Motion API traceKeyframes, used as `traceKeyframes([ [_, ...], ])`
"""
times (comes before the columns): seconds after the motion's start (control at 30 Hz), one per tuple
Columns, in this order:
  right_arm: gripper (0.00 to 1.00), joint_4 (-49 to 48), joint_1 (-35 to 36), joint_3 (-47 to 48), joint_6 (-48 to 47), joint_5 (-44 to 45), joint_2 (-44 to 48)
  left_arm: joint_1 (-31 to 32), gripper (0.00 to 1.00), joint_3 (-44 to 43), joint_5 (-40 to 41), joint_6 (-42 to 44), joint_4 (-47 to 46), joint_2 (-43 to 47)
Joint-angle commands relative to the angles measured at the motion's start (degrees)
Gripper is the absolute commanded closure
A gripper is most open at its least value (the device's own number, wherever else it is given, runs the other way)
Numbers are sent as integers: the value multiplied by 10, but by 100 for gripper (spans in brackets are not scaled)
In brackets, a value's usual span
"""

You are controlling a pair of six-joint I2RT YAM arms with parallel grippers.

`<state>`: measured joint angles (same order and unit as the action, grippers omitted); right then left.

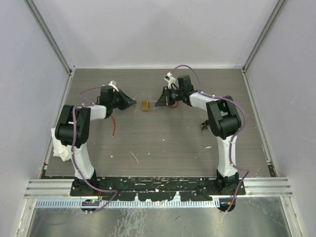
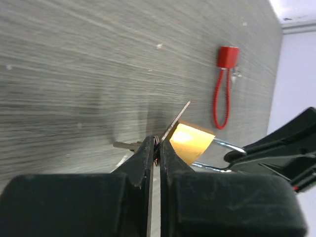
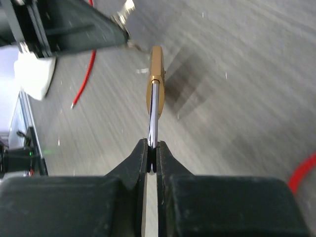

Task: Lock with the key
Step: Place the key at the center of the board, then place the lock at the center of the board.

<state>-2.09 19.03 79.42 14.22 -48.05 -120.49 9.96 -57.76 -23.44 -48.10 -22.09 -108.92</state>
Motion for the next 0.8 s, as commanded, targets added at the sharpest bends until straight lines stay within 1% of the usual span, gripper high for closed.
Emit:
traceKeyframes([
  [0.0, 95, -51, 21, 95, 78, 41, -40, -4, 94, -47, 21, -2, 72, -31],
  [0.03, 93, -45, 23, 113, 79, 44, -54, -4, 90, -53, 29, 2, 83, -37],
  [0.07, 87, -36, 23, 128, 79, 46, -66, -4, 84, -59, 34, 5, 94, -42],
  [0.13, 78, -7, 24, 153, 68, 48, -85, -4, 76, -65, 46, 12, 109, -44],
  [0.17, 73, 10, 24, 162, 58, 50, -89, -4, 70, -65, 49, 18, 113, -41],
  [0.2, 65, 27, 24, 171, 42, 54, -90, -4, 65, -63, 52, 22, 117, -34],
  [0.23, 55, 57, 24, 182, 14, 64, -86, -4, 59, -62, 60, 32, 124, -26],
  [0.3, 43, 120, 24, 205, -72, 96, -69, -3, 49, -57, 79, 56, 147, 8],
  [0.4, 32, 184, 24, 196, -182, 151, -8, 6, 38, -49, 123, 110, 193, 69],
  [0.53, 29, 221, 20, 131, -279, 183, 96, 25, 31, -25, 165, 177, 227, 160],
  [0.6, 28, 245, 15, 97, -315, 170, 149, 30, 29, 6, 153, 191, 208, 210],
  [0.67, 28, 282, 6, 65, -350, 151, 202, 29, 24, 46, 141, 194, 182, 267],
  [0.77, 28, 289, -15, -8, -387, 135, 296, 29, 16, 100, 120, 201, 147, 352],
])
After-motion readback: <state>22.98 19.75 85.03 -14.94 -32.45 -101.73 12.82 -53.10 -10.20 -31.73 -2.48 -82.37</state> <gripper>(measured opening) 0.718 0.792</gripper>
